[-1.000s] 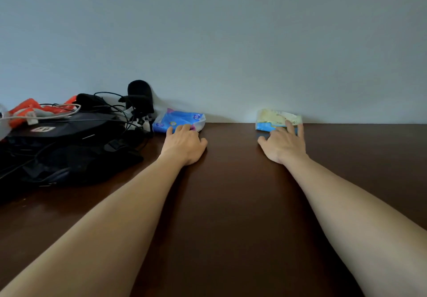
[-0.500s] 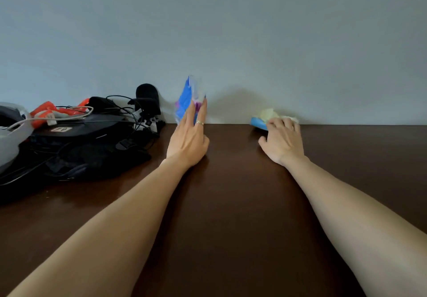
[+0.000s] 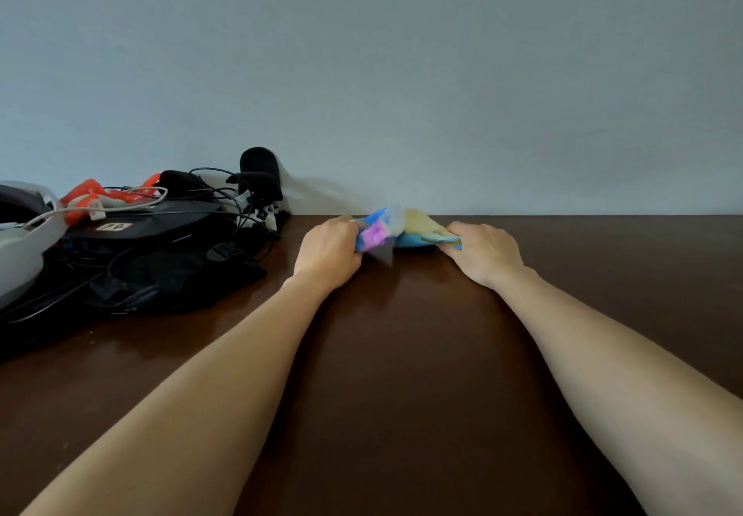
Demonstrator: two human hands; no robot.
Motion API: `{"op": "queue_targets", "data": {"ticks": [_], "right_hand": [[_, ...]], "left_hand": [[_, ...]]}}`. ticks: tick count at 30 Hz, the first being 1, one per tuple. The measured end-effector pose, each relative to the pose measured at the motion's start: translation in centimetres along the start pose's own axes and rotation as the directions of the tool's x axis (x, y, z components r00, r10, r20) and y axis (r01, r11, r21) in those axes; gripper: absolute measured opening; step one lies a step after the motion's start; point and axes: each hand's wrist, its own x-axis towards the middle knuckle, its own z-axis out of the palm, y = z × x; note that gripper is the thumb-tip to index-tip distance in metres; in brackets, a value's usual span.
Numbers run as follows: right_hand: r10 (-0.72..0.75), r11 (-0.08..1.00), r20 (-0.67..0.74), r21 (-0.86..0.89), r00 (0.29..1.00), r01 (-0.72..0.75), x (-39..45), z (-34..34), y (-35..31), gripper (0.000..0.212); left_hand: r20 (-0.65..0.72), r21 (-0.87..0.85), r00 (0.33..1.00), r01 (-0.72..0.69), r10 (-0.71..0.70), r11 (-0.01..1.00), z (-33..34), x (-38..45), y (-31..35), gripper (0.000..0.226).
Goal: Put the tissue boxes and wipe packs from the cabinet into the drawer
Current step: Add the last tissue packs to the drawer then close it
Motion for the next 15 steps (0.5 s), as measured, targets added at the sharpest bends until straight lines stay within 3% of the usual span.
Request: {"op": "queue_targets", "data": {"ticks": [7,15], "right_hand": [[-0.045,0.996,0.028,-0.073,0.999,0.047,-4.3,-3.0,-2.1,0.024],[-0.019,1.000,0.052,0.020,0.998,0.018,-16.9,-8.9,-6.3,0.034]], "left_hand": [[0.129,-0.035,0.991,0.025,-0.020,0.999,-2.0,-3.6,1.0,0.034],[0.235,-0.090,0.971,0.074,-0.051,0.993,-10.0,-15.6,4.2,0.043]]}}
